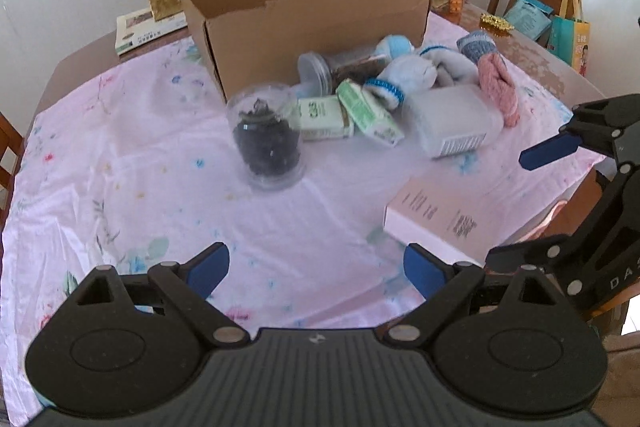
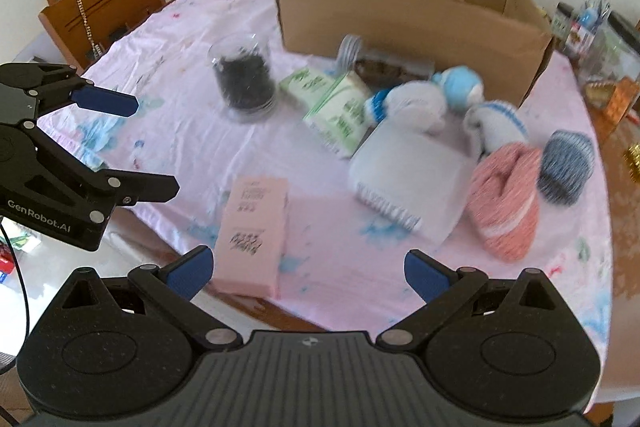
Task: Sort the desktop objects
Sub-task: 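Withdraw both tools from the cardboard box back over the table, then grasp the pink Miss Goodev box with left tool while right tool moves toward the blue-gray sock, then grasp the blue-gray knit sock with the right tool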
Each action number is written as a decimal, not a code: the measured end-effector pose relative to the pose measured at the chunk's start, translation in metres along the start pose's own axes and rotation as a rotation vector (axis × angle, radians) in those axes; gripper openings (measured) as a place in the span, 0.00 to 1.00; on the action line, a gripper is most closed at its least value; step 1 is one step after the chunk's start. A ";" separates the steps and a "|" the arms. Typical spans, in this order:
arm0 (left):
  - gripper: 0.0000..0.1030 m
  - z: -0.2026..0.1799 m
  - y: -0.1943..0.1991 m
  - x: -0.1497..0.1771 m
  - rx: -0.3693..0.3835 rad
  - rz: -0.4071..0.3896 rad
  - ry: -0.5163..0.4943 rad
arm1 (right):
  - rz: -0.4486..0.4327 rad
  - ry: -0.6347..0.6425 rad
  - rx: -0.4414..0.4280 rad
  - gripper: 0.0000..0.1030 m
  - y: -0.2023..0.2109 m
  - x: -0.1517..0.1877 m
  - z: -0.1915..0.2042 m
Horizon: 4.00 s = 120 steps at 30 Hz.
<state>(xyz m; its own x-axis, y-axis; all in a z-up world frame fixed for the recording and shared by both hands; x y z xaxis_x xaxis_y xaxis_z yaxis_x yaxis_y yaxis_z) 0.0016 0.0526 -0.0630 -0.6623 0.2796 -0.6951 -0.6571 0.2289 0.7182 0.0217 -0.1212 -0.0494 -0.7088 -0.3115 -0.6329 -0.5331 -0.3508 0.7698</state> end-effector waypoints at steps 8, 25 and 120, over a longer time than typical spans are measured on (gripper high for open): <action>0.91 -0.006 -0.001 0.010 0.049 0.012 -0.027 | 0.039 0.018 0.006 1.00 -0.016 0.015 0.017; 0.91 -0.063 -0.032 0.002 0.171 -0.010 -0.166 | -0.015 -0.078 0.122 1.00 0.008 0.019 -0.022; 0.78 -0.087 -0.080 -0.034 -0.229 0.041 0.341 | 0.033 0.382 -0.195 0.82 -0.079 -0.052 -0.253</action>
<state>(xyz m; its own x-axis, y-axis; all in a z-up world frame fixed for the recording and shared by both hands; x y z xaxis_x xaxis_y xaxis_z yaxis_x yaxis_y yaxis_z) 0.0456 -0.0563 -0.0996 -0.7455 -0.0493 -0.6647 -0.6654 -0.0007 0.7465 0.2176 -0.3005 -0.0986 -0.4826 -0.6173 -0.6213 -0.3894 -0.4842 0.7835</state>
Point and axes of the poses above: each gripper's, at about its wrist camera, not at the fingertips, and y roughly against the way its jaws point, z to its left, x to its underside, the point moved 1 cm from there along -y, roughly the way its jaws point, and after that the axes turned 8 degrees about -z, right-handed, at the moved point
